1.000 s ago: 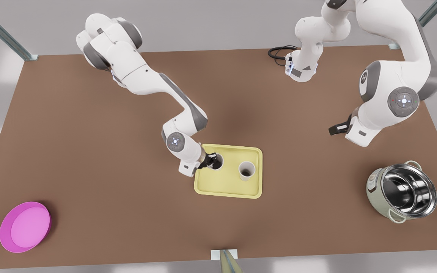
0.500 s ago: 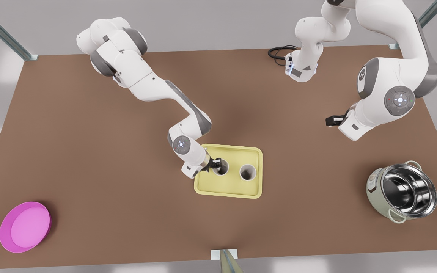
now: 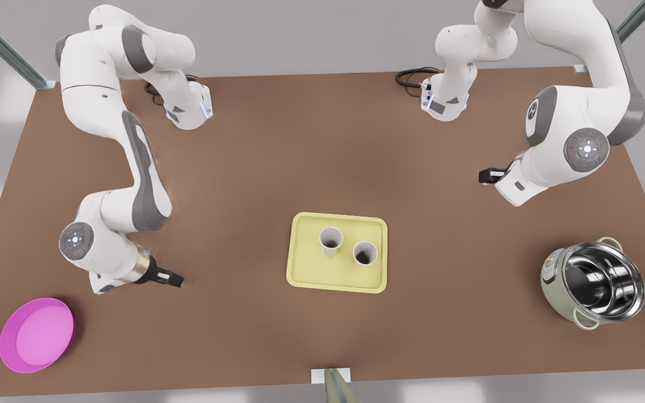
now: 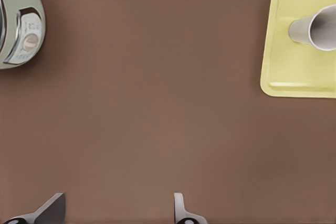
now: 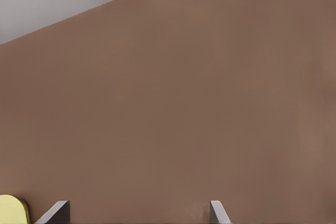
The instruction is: Use both arms to respectively pick up the white IKEA cups from the middle-left and middle-right positions, then place the white IKEA cups onto the middle-middle tray, ensuring that the cups remain upright and do not tip over
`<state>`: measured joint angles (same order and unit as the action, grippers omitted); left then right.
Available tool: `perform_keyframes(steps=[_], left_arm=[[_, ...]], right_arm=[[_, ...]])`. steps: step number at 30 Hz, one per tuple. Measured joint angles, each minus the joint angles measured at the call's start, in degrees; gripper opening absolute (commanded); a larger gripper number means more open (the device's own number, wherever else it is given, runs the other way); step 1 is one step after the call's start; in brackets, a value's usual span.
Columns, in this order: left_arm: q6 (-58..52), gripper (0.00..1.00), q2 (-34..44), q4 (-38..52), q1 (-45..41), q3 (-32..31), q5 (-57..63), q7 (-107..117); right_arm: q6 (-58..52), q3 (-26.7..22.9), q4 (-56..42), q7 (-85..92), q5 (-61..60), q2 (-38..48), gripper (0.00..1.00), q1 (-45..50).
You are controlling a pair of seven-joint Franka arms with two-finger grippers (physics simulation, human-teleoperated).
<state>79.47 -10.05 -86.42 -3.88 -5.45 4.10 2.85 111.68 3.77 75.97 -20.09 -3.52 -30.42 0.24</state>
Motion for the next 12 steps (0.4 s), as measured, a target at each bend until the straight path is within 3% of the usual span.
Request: perform_keyframes(steps=[5,12], left_arm=[[-0.04,1.0,-0.03,0.0,-0.07,-0.04,0.01,-0.87],[-0.32,1.0,0.0,0.07,-0.17,-0.07,0.07,-1.74]], right_arm=[[-16.98,-0.86,-1.56,7.2,3.05,15.3,1.0,-2.85],[-28.17,-1.23,0.39,13.43,4.32,16.22,1.0,-2.78]])
